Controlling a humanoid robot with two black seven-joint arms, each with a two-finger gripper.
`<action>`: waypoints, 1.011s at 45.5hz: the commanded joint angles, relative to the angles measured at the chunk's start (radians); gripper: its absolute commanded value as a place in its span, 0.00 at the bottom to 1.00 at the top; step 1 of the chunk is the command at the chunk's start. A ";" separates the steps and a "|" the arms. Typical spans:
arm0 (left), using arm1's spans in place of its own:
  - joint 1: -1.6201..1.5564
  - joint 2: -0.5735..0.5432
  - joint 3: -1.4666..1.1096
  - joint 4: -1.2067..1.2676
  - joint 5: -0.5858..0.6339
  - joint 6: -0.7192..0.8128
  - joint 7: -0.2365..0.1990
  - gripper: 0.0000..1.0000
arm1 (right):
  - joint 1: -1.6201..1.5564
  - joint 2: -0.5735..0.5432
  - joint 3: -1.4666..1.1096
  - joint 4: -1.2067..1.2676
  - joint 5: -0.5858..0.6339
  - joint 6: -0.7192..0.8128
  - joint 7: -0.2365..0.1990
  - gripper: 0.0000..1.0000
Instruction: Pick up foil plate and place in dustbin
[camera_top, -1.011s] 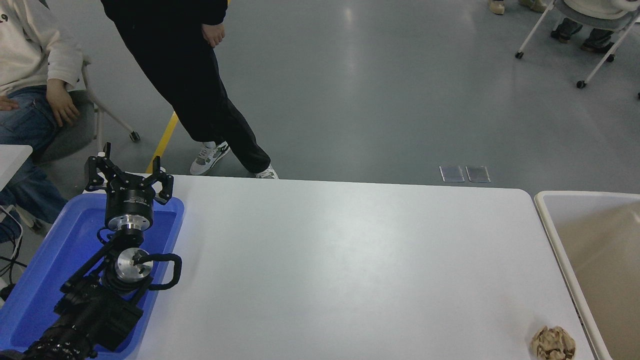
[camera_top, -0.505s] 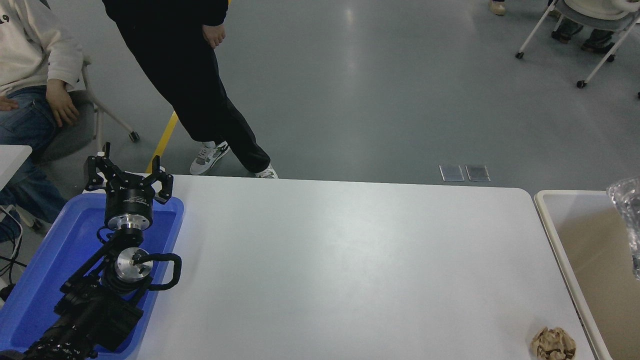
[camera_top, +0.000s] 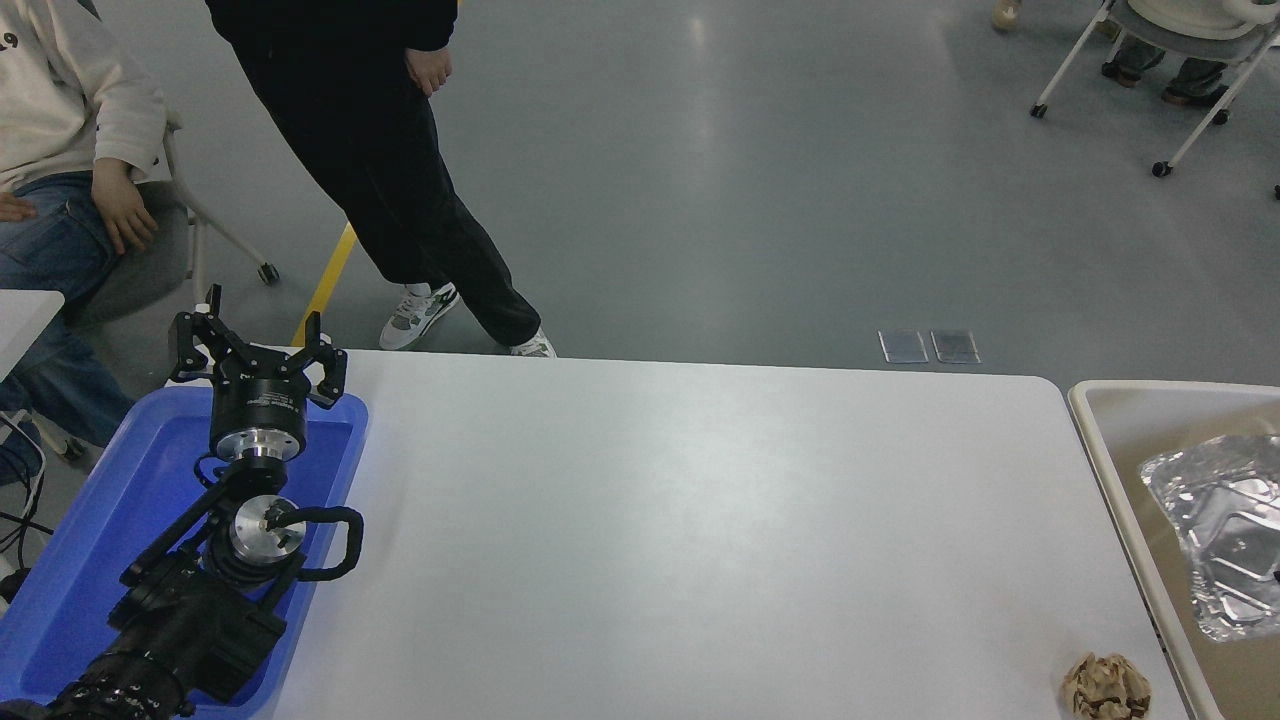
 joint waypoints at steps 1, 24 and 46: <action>0.000 0.000 0.000 0.001 0.000 0.000 0.000 0.99 | 0.014 -0.033 0.027 -0.022 -0.001 0.009 0.001 1.00; 0.000 0.000 0.000 0.001 0.000 0.000 0.000 0.99 | 0.230 -0.107 0.002 0.002 -0.062 0.140 -0.005 1.00; 0.000 0.000 0.000 -0.001 0.000 -0.001 0.000 0.99 | 0.652 -0.449 0.002 0.634 -0.340 0.207 -0.023 1.00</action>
